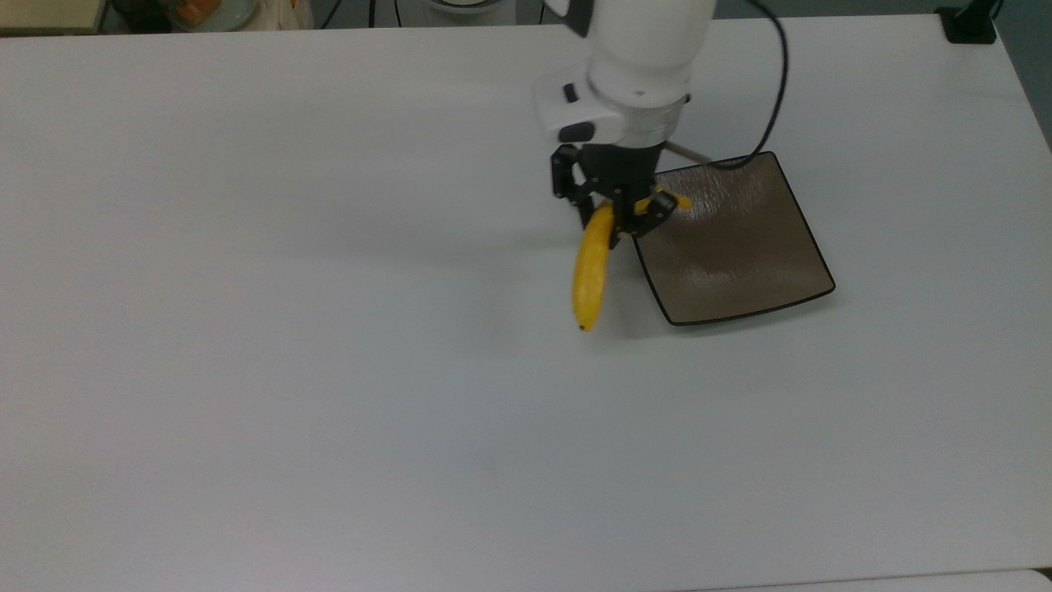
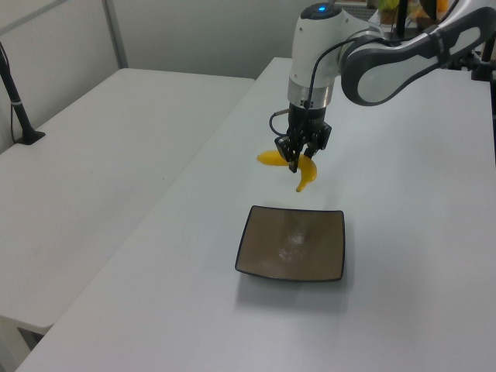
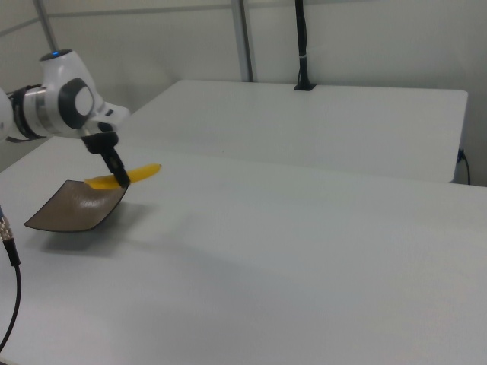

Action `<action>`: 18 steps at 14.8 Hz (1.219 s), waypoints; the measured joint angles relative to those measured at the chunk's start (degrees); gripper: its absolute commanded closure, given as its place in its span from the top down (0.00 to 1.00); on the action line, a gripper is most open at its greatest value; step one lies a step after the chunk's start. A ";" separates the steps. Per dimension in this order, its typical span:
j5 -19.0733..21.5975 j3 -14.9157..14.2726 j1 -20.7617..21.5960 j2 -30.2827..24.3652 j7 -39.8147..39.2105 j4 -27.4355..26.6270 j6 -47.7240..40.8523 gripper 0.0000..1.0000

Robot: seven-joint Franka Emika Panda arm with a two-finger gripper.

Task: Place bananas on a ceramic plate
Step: 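Lower the banana onto the plate and open the gripper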

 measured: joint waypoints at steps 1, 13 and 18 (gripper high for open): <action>0.00 1.37 0.08 -0.30 0.99 -0.09 -0.01 0.32; -0.08 4.34 4.55 -0.67 3.45 -0.79 -0.02 1.00; -0.96 4.22 4.04 -0.68 -7.29 -0.77 -4.07 1.00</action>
